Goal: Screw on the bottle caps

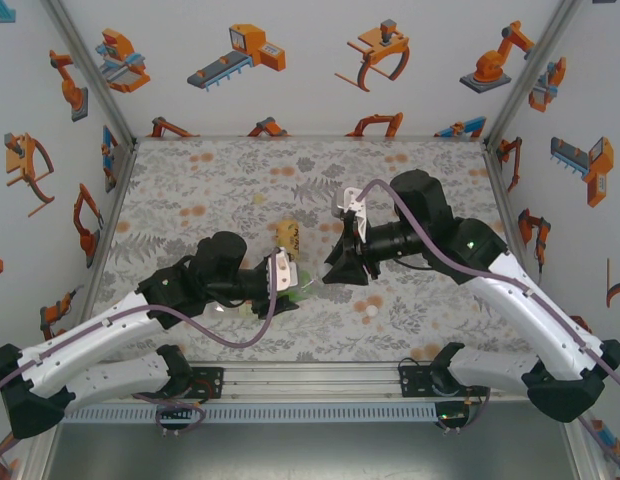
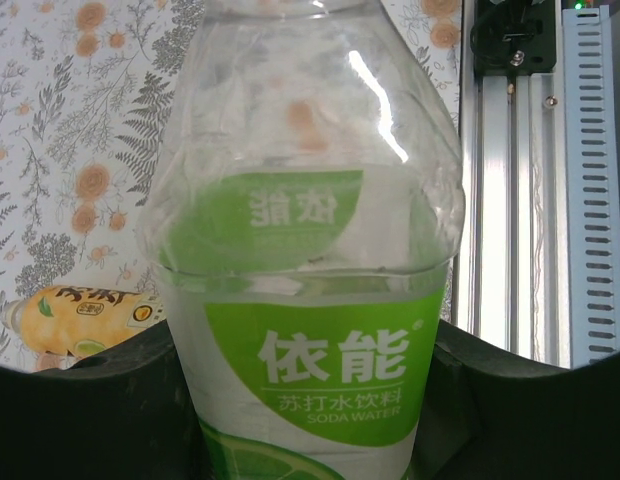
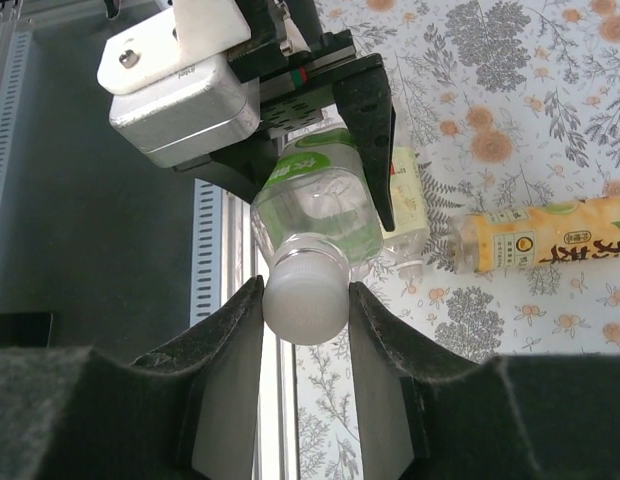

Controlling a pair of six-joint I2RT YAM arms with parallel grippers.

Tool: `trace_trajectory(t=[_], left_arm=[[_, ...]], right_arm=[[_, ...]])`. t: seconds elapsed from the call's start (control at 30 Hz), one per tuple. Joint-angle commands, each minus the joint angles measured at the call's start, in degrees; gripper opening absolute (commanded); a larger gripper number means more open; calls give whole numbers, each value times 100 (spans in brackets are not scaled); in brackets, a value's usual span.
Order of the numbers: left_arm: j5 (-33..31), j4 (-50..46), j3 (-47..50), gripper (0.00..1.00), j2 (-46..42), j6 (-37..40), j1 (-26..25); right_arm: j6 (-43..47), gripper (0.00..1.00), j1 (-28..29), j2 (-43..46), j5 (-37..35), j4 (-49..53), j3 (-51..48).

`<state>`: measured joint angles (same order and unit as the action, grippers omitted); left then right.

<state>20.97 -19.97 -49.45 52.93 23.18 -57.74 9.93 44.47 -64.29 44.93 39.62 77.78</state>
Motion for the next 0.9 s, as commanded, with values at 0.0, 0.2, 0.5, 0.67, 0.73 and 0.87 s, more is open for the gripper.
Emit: trace_trajectory(t=[0.0, 0.2, 0.5, 0.67, 0.73, 0.87], left_arm=[[12, 566, -91, 0, -130, -69, -18], [95, 539, -113, 0, -132, -89, -18], [358, 623, -164, 0, -87, -232, -18], [662, 629, -170, 0, -84, -277, -16], [835, 640, -170, 0, -98, -301, -18], [1136, 619, -220, 0, -34, -364, -17]], right_arm=[[127, 0, 93, -9, 81, 207, 145], [175, 0, 169, -6, 17, 227, 194], [563, 0, 353, 125, -48, 112, 30], [847, 0, 475, 268, -218, 52, -87], [983, 0, 501, 285, -152, 110, -87], [1162, 0, 567, 286, 247, 126, -87]])
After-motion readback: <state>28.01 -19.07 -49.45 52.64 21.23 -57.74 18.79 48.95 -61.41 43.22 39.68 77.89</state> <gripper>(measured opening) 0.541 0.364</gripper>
